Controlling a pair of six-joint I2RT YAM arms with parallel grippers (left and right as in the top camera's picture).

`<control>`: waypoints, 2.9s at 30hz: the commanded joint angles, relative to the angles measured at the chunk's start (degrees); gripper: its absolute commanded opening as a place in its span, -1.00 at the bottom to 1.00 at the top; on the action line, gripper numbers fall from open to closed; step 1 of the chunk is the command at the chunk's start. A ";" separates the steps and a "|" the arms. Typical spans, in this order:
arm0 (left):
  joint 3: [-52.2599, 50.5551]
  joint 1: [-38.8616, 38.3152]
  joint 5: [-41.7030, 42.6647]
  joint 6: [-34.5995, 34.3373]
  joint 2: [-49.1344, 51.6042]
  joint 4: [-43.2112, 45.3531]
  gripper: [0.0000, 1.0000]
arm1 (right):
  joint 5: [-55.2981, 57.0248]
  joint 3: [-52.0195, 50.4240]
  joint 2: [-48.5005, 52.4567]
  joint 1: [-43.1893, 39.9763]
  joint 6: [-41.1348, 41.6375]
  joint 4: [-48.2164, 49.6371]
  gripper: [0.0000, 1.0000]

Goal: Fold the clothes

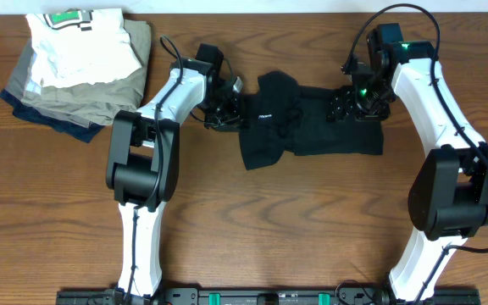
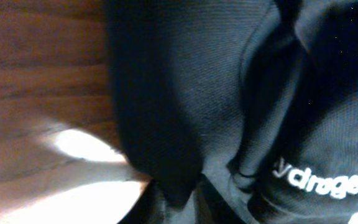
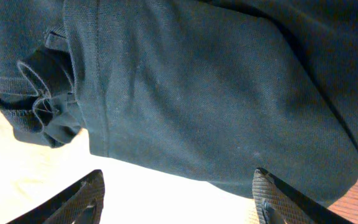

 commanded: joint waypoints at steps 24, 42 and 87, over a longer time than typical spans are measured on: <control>-0.11 7.96 -6.71 4.24 -8.17 -5.29 -0.88 | -11.67 -14.16 2.62 -1.05 5.18 19.82 -0.97; -0.02 -2.27 -11.06 5.29 -21.94 0.04 -0.89 | -13.55 -21.03 11.74 -1.05 9.64 30.82 -0.97; -0.02 -27.15 -17.49 3.10 -12.92 30.12 0.96 | -21.27 -17.09 -22.16 -22.49 7.41 25.24 -0.98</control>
